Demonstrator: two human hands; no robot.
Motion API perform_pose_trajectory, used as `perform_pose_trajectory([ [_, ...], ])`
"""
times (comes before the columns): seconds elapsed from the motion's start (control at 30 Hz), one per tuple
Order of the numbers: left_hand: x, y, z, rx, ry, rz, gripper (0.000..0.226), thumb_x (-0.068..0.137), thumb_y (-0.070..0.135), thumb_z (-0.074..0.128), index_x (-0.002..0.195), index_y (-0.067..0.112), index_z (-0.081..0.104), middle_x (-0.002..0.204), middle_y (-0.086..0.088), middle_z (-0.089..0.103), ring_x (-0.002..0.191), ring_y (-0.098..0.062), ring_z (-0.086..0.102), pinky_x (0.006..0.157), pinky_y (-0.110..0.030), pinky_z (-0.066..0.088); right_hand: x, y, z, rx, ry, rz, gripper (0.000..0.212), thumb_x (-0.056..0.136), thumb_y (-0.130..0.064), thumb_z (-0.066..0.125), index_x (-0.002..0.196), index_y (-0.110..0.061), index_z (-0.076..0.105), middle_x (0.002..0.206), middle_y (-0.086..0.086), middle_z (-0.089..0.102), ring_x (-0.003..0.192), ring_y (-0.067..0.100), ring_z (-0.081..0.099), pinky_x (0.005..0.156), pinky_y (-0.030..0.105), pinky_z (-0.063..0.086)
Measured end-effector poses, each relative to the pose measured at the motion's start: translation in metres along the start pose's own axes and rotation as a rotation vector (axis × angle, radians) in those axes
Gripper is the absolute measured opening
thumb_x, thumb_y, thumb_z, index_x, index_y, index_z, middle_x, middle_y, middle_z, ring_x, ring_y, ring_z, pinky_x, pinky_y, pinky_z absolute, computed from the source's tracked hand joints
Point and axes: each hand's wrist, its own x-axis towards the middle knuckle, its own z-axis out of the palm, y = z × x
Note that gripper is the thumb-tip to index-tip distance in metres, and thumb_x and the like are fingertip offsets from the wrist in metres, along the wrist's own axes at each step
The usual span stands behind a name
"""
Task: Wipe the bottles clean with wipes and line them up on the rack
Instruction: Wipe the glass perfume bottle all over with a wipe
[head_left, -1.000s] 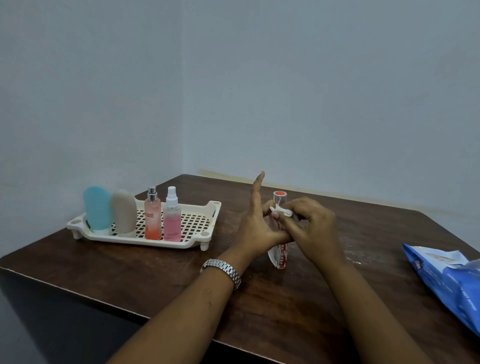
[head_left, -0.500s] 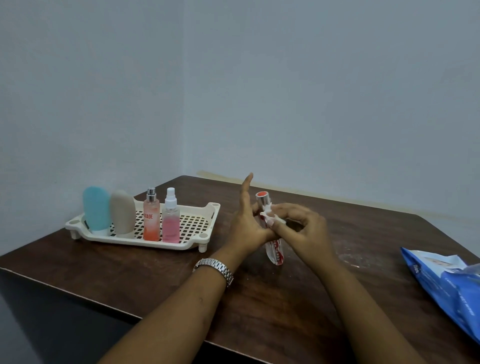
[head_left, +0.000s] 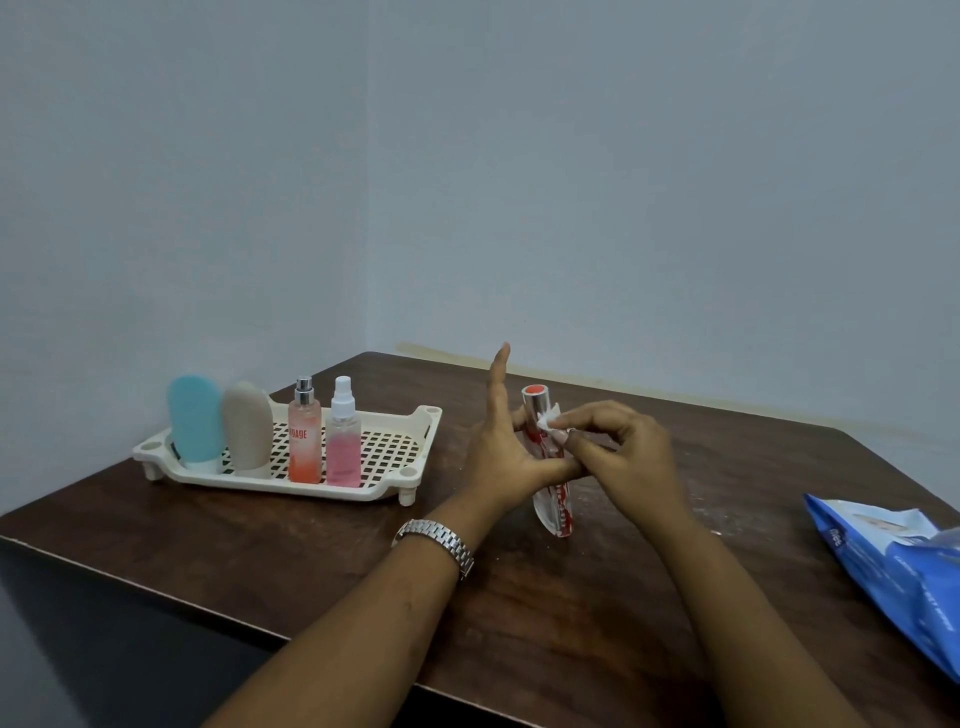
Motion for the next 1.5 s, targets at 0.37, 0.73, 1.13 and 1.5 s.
perform_pose_trajectory([
  [0.37, -0.002, 0.005, 0.005, 0.040, -0.055, 0.001, 0.136, 0.056, 0.028, 0.093, 0.147, 0.049, -0.006, 0.109, 0.004, 0.070, 0.093, -0.001, 0.068, 0.087, -0.019, 0.052, 0.005, 0.007, -0.002, -0.166, 0.144, 0.035, 0.020, 0.084, -0.003, 0.063, 0.087, -0.020, 0.073, 0.092, -0.007, 0.063, 0.087, -0.004, 0.057, 0.070, 0.001, 0.041],
  [0.73, -0.007, 0.011, 0.007, 0.289, 0.016, 0.127, 0.130, 0.063, 0.058, 0.078, 0.145, 0.045, -0.021, 0.075, 0.019, 0.062, 0.078, -0.002, 0.063, 0.088, -0.051, 0.050, -0.002, -0.015, 0.000, -0.043, 0.286, -0.276, 0.024, 0.083, 0.000, 0.065, 0.102, -0.013, 0.071, 0.108, 0.000, 0.061, 0.105, 0.008, 0.058, 0.082, 0.016, 0.048],
  [1.13, -0.003, 0.006, 0.015, 0.441, 0.072, 0.109, 0.104, 0.069, 0.060, 0.040, 0.141, 0.041, -0.033, 0.104, 0.010, 0.069, 0.103, -0.011, 0.062, 0.101, -0.043, 0.034, -0.001, -0.004, 0.006, -0.412, 0.038, -0.414, 0.014, 0.076, -0.015, 0.063, 0.082, -0.013, 0.075, 0.090, -0.013, 0.047, 0.089, -0.003, 0.045, 0.079, 0.001, 0.033],
  [1.5, -0.003, 0.003, 0.014, 0.286, 0.065, 0.135, 0.127, 0.064, 0.058, 0.069, 0.146, 0.039, -0.025, 0.090, 0.018, 0.066, 0.086, -0.001, 0.064, 0.092, -0.049, 0.048, 0.003, -0.003, 0.012, -0.146, 0.239, -0.253, 0.018, 0.087, -0.004, 0.064, 0.098, -0.016, 0.069, 0.098, -0.004, 0.061, 0.094, -0.001, 0.057, 0.077, 0.007, 0.043],
])
